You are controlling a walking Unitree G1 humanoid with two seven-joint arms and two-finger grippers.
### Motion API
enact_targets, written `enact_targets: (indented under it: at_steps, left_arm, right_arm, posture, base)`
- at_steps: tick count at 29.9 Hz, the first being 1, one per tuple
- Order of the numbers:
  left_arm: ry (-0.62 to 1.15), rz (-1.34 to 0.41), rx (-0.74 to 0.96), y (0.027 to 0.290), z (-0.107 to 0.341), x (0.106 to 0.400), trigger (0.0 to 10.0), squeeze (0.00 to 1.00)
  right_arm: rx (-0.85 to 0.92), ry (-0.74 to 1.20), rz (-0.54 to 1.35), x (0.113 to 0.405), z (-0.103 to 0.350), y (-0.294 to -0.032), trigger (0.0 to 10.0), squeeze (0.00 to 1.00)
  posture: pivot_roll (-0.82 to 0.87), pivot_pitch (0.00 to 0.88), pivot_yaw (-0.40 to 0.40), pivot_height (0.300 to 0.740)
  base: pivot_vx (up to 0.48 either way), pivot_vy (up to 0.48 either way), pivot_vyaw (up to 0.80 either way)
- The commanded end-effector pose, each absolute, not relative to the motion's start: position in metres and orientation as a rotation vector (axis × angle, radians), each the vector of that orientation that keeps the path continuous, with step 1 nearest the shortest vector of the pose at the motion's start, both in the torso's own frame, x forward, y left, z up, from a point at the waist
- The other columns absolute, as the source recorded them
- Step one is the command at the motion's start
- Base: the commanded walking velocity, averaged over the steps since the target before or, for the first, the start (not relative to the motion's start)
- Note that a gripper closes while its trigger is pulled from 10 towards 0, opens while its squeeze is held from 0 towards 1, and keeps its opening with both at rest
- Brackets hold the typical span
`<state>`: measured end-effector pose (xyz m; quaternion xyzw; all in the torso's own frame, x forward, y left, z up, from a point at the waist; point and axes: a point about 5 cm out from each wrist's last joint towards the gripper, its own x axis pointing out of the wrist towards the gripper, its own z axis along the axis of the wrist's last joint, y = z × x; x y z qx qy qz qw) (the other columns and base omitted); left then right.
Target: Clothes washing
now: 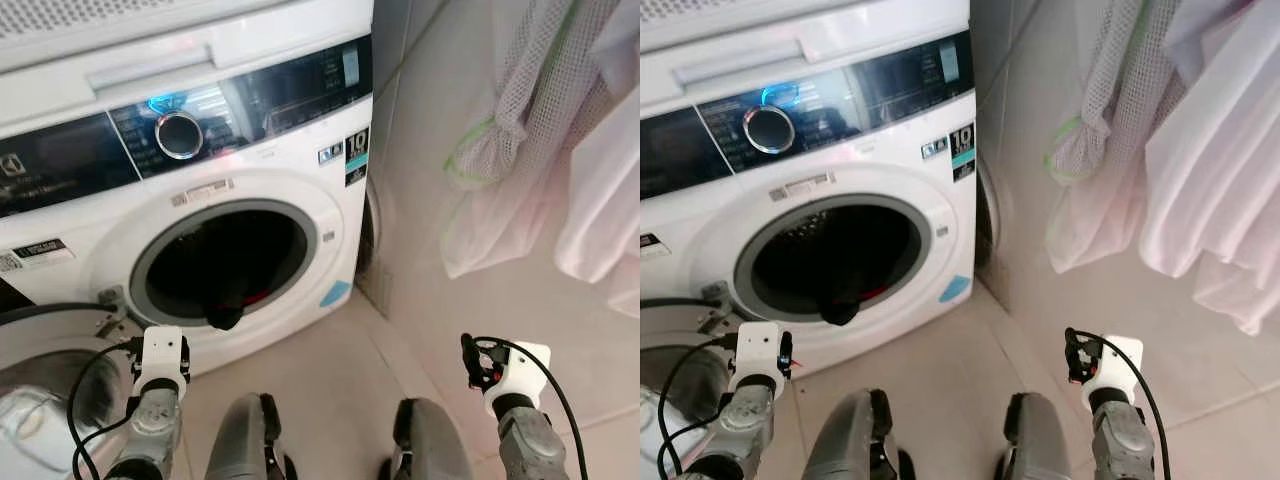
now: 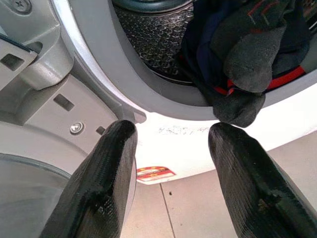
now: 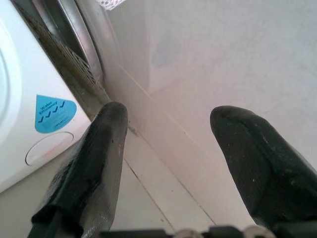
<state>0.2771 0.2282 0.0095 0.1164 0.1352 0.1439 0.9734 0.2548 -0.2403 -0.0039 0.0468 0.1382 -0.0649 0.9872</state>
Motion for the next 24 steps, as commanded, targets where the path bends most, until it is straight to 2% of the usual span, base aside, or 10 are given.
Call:
enact_targets:
  at_steps: [1, 7, 24]
  left_arm:
    - [0.284, 0.281, 0.249, 0.2303, 0.0066, 0.2734, 10.0, 0.0]
    - [0.283, 0.278, 0.247, 0.23, 0.0069, 0.2736, 10.0, 0.0]
    - [0.283, 0.274, 0.247, 0.2304, 0.0058, 0.2717, 10.0, 0.0]
  right_arm:
    - [0.102, 0.276, -0.144, 0.2525, -0.005, -0.2407, 10.0, 0.0]
    - [0.103, 0.281, -0.15, 0.251, -0.0059, -0.2423, 10.0, 0.0]
    - [0.107, 0.292, -0.154, 0.2478, -0.0085, -0.2427, 10.0, 0.0]
  posture:
    - [0.04, 0.177, 0.056, 0.599]
    - [0.04, 0.189, 0.054, 0.599]
    - [0.04, 0.213, 0.054, 0.599]
  base:
    - [-0.24, 0.0, 0.0]
    - [-0.129, 0.0, 0.0]
    - [-0.32, 0.0, 0.0]
